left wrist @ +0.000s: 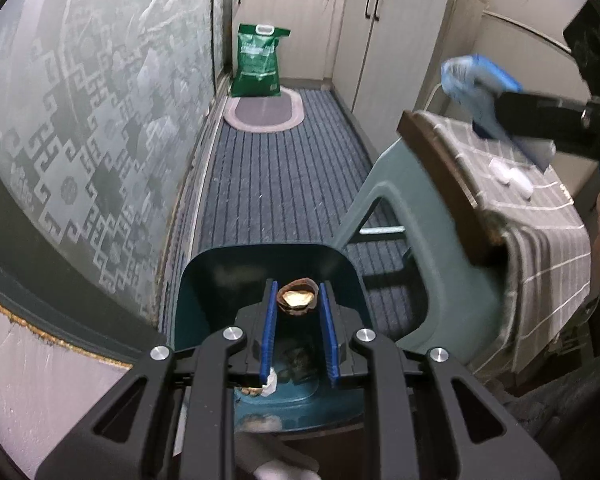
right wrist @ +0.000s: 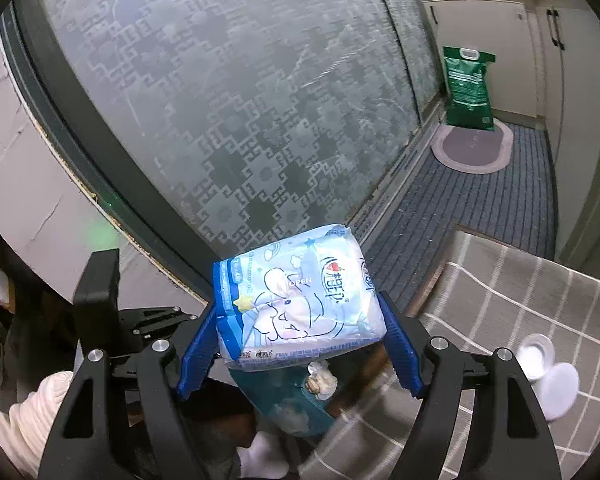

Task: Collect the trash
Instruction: 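Carry the blue tissue pack and nut shell over the teal bin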

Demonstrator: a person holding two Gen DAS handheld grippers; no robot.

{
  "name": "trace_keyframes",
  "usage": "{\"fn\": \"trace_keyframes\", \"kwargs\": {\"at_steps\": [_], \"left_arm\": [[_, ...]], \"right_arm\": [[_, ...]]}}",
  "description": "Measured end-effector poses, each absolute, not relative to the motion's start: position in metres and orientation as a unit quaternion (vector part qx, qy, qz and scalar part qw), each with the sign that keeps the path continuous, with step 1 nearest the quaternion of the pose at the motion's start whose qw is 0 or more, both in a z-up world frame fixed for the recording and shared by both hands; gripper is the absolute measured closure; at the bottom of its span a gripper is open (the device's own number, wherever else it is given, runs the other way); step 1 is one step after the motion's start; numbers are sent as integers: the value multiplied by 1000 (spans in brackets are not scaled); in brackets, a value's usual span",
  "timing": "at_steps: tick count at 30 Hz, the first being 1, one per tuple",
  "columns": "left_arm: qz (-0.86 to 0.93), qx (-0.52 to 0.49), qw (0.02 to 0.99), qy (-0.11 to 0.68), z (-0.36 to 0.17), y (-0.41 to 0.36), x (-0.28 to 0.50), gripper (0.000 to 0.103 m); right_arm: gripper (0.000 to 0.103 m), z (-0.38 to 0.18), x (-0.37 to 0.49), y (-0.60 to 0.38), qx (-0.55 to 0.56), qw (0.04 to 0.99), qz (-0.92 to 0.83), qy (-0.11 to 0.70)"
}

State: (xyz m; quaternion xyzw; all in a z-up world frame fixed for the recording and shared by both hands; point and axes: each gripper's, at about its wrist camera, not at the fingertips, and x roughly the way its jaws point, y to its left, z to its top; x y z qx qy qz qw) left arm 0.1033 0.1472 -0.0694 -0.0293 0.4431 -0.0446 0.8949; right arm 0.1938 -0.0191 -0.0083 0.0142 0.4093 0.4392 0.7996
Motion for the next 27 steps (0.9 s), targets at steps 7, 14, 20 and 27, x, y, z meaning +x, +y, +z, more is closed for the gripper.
{"fn": "trace_keyframes", "kwargs": {"at_steps": [7,14,20,27], "left_arm": [[-50,-13,879,475,-85,152,100,79],[-47,-11,876,480,-83,161,90,79],[-35,-17,885,464,-72,172,84,79],[-19,-36,903,428,-45,187,70,86]], "right_arm": [[27,-16,193,6,2,793,444,416],[26,-25,192,26,-6,791,439,427],[26,-39,191,44,-19,787,428,444],[27,-57,187,71,-34,781,421,460]]}}
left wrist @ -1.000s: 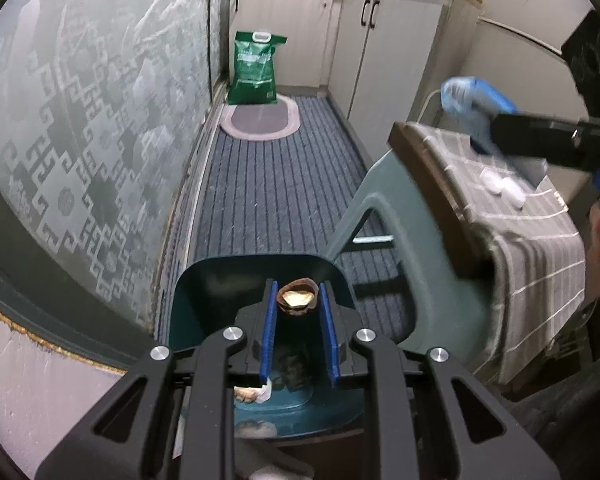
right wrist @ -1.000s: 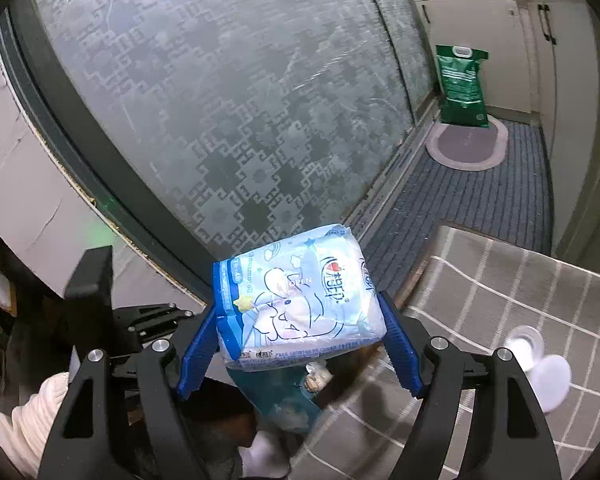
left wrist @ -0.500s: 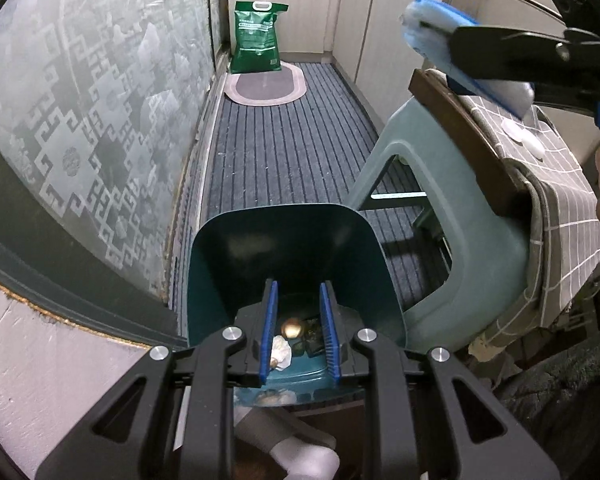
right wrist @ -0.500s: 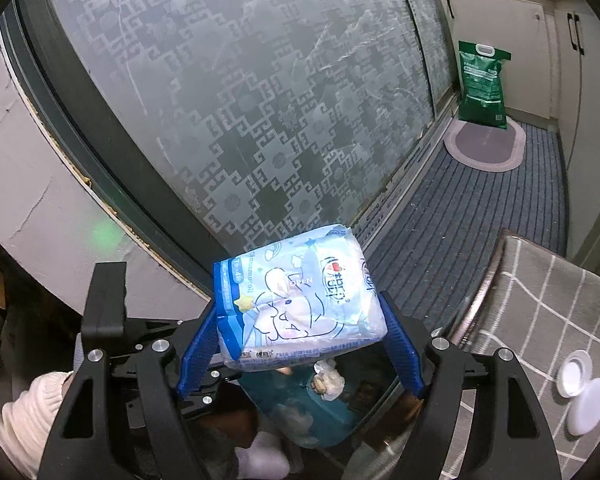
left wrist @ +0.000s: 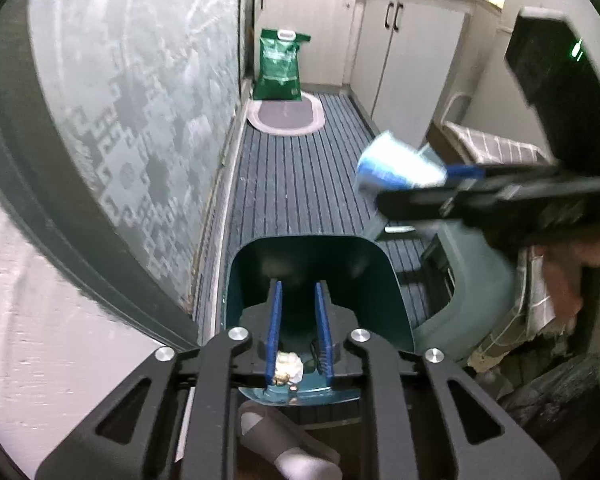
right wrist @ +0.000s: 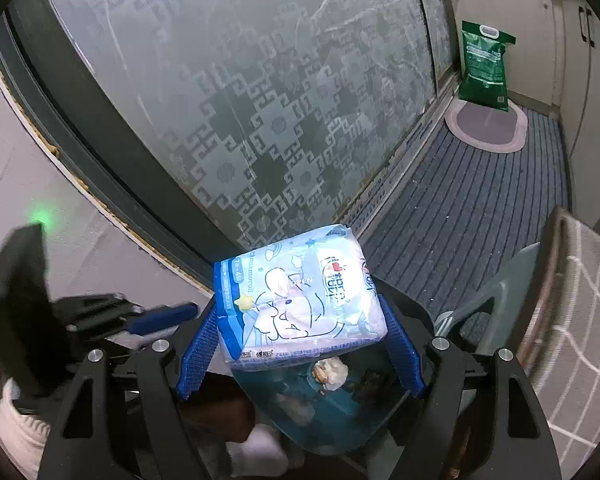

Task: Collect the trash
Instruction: 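Carry the blue tissue pack and nut shell over the teal bin, then open both grippers over the teal bin to drop the items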

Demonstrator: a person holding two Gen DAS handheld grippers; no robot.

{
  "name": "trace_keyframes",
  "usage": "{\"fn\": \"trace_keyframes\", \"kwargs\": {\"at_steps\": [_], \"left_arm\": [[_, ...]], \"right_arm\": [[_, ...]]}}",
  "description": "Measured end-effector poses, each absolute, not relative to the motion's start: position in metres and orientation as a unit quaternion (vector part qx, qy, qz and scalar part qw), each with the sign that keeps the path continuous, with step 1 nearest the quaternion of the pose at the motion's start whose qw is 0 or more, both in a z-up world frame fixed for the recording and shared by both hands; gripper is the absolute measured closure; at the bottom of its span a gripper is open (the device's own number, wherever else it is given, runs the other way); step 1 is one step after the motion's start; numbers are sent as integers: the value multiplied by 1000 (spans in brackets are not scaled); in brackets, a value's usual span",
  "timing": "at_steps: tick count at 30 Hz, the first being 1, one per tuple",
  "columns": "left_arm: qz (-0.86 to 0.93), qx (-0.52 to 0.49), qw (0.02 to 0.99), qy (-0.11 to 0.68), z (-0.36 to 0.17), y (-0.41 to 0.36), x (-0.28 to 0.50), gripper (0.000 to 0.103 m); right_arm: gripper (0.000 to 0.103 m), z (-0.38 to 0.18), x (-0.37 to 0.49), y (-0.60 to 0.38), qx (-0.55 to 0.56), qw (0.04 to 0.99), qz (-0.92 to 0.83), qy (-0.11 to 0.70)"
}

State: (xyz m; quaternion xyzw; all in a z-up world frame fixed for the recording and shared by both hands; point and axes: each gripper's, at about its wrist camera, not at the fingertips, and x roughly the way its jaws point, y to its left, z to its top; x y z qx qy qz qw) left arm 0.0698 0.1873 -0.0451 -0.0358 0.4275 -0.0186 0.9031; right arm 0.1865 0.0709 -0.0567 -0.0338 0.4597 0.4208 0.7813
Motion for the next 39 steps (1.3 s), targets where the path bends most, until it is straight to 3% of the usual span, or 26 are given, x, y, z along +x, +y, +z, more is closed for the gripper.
{"fn": "trace_keyframes", "kwargs": {"at_steps": [16,19,21,31,39], "left_arm": [[-2,-66,923,379,-11,213,50,89],[-3,-69,926,371,-6,213,47,89],[-4,-71,929,364,-1,213,44,89],[-13,-77,940,332,16,204,41,89],[-16,-85,954,288,39,192,38,87]], "right_arm": [[26,-118,177,112,-95,762,379,516],[14,-125,176,114,-106,763,367,522],[14,-129,175,116,-114,763,360,525],[14,-132,166,116,-122,751,379,527],[26,-105,159,106,-96,753,420,498]]}}
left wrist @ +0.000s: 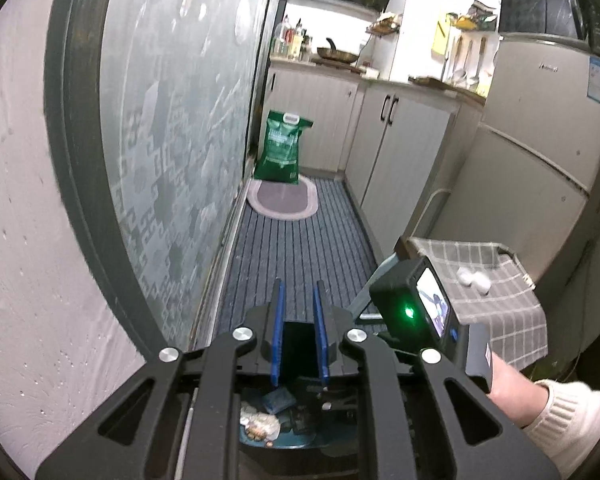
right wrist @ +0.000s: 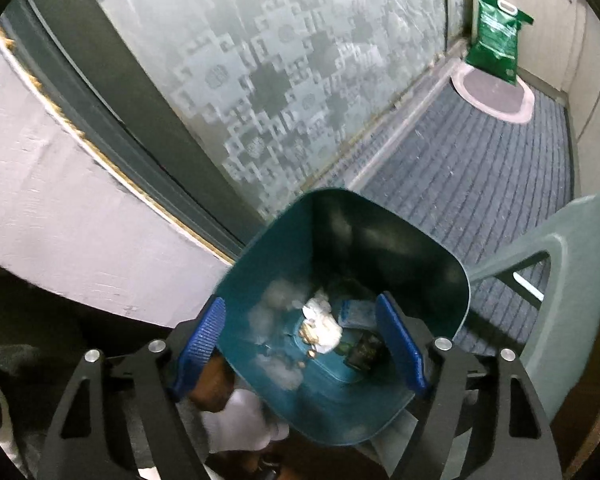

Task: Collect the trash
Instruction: 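Open both grippers over the teal bin to drop the items, then return both grippers to the table above the white lid and container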

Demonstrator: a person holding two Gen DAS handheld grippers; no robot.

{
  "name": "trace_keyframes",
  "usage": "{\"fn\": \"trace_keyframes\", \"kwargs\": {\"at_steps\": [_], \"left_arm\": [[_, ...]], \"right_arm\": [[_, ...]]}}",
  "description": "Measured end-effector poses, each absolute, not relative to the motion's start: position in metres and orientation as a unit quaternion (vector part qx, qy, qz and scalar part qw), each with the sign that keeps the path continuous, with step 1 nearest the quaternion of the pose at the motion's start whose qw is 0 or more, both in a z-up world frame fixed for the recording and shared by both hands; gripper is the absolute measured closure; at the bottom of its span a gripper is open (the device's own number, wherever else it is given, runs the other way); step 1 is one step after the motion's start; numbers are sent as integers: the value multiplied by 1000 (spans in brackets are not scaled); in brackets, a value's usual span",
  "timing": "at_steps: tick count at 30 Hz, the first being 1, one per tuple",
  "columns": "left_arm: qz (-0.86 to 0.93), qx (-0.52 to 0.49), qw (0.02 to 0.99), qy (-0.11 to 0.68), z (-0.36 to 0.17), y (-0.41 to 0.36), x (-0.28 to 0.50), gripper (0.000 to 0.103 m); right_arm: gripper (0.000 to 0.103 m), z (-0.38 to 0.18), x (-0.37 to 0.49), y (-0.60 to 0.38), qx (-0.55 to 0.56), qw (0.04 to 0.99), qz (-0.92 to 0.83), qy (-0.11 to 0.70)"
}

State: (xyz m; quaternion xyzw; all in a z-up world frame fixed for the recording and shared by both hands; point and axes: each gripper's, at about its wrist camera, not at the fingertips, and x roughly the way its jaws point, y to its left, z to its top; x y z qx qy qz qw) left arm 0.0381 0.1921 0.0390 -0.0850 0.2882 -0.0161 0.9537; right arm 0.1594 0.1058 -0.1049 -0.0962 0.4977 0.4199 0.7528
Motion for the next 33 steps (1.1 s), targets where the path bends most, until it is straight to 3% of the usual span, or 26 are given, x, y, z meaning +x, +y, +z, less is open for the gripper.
{"fn": "trace_keyframes", "kwargs": {"at_steps": [7,11,13,33], "left_arm": [[-23,-82,959,271,50,174,43,82],[-26,-82,961,263,53,163,47,69],[-32,-79,962,258,55,154,50,69],[-63,-55,954,287,37,77,97,58]], "right_arm": [[42,-62,146,89,-85,770,449,445],[47,-42,146,70,-76,782,451,423],[50,-33,148,58,-66,789,450,412],[54,-10,168,-55,-59,848,376,369]]}}
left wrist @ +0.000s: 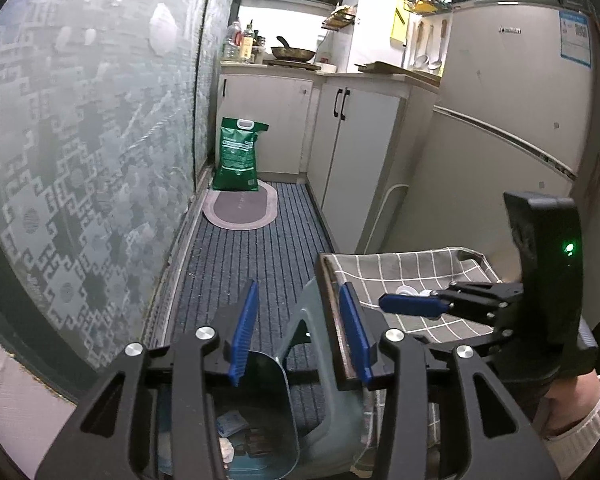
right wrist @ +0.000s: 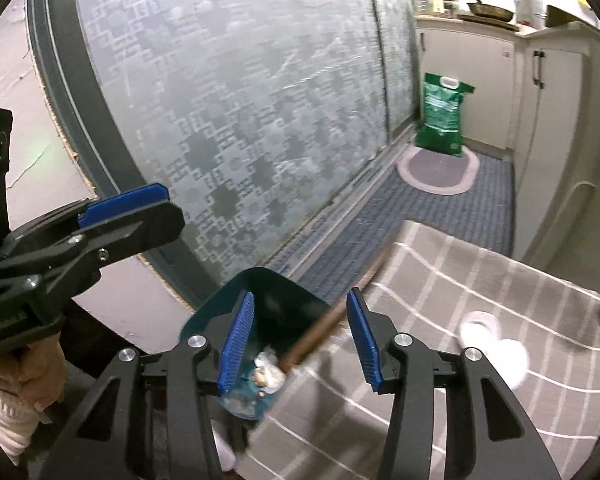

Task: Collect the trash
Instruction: 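Return both grippers to the table above the white lid and container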

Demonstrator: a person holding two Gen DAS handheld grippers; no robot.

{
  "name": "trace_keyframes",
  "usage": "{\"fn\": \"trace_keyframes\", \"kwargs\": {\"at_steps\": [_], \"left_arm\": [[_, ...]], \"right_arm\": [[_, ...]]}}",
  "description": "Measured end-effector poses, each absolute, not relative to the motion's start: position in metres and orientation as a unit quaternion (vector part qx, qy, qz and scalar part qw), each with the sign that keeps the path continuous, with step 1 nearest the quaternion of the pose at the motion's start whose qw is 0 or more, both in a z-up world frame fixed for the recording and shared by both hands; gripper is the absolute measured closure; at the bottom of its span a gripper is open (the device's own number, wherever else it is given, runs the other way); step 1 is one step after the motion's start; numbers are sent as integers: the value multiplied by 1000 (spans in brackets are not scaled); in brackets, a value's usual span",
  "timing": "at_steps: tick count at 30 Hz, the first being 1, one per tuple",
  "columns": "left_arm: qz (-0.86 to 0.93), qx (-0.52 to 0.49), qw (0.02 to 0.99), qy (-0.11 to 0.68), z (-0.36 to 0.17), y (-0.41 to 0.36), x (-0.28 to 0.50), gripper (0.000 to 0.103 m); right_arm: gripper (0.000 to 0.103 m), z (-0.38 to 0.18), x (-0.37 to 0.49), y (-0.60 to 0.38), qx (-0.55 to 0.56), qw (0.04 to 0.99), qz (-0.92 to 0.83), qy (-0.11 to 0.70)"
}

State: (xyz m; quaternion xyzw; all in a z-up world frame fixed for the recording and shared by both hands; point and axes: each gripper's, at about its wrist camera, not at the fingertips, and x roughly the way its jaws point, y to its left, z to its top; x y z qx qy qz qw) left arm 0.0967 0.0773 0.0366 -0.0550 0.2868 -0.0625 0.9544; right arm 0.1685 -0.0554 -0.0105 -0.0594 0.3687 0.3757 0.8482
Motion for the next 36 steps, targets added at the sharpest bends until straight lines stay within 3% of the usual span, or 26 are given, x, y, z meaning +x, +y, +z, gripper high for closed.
{"fn": "trace_keyframes", "kwargs": {"at_steps": [19,21,36], "left_arm": [[-88,-30,943,318,13,34,123,56],[-91,-29,942,321,11,31,125,56],[-112,-9,928,355,-11,7,143,55]], "right_arm": [[52,-34,195,-146,-72,879,264,390],[48,-39,197,-149,-74,879,258,393],[48,-63,208,-146,-103,881,255,385]]}}
